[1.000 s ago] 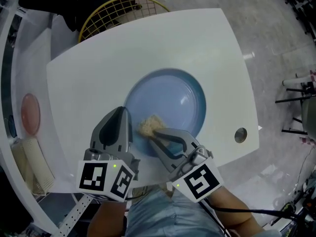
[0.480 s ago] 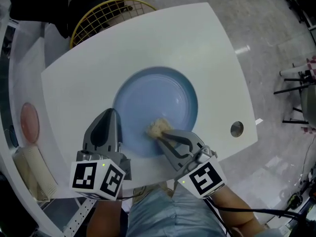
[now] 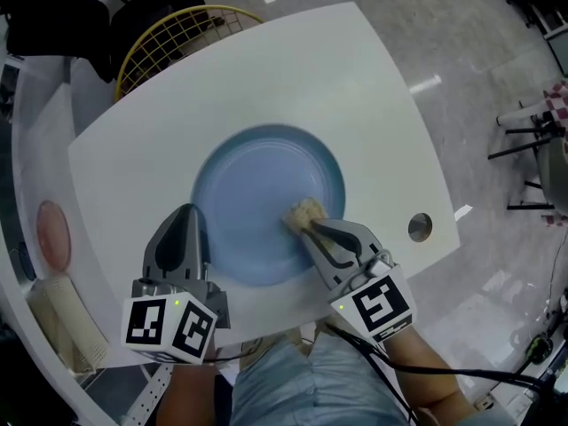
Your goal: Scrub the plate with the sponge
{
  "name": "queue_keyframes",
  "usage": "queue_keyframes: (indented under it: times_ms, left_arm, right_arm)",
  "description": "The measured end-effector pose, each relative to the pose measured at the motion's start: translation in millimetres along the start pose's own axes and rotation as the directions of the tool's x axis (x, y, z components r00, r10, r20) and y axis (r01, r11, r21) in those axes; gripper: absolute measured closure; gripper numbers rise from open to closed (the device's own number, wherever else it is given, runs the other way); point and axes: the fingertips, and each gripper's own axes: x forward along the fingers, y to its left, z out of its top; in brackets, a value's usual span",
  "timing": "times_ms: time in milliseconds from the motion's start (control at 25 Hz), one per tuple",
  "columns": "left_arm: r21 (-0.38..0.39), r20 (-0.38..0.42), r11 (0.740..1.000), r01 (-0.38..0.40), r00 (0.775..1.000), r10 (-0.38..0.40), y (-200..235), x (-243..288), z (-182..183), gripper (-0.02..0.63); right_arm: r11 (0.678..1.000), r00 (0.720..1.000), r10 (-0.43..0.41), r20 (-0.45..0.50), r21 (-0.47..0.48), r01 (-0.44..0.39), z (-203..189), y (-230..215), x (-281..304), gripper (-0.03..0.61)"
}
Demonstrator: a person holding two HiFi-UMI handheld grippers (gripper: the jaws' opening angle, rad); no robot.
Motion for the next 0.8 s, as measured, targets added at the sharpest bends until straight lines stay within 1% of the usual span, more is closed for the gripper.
queue_keyframes:
  times_ms: [240,480,600,800]
  left_arm:
    - [0.004,0.0,1.0,0.015,1.0,-0.015,-2.3,1.0,0.7,0.584]
    - [0.004,0.007,1.0,0.029,1.0,-0.029,-6.5,1.8,2.7,0.584]
    - [0.004,0.007,0.999,0.035,0.999,-0.035,-8.5,2.4,3.1,0.583]
    - [-0.005,0.01,0.999,0.044,0.999,-0.044,-10.5,2.4,3.7,0.583]
  right_arm:
    - [0.995,0.996,-0.084,0.011,0.053,0.083,6.9,-27.3,3.5,0.532]
    - [0.988,0.989,-0.147,0.027,0.056,0.145,18.7,-49.3,9.3,0.532]
    - [0.986,0.986,-0.163,0.037,0.051,0.161,27.9,-57.3,14.3,0.532]
    - [0.987,0.985,-0.161,0.057,0.028,0.159,44.7,-59.4,25.0,0.532]
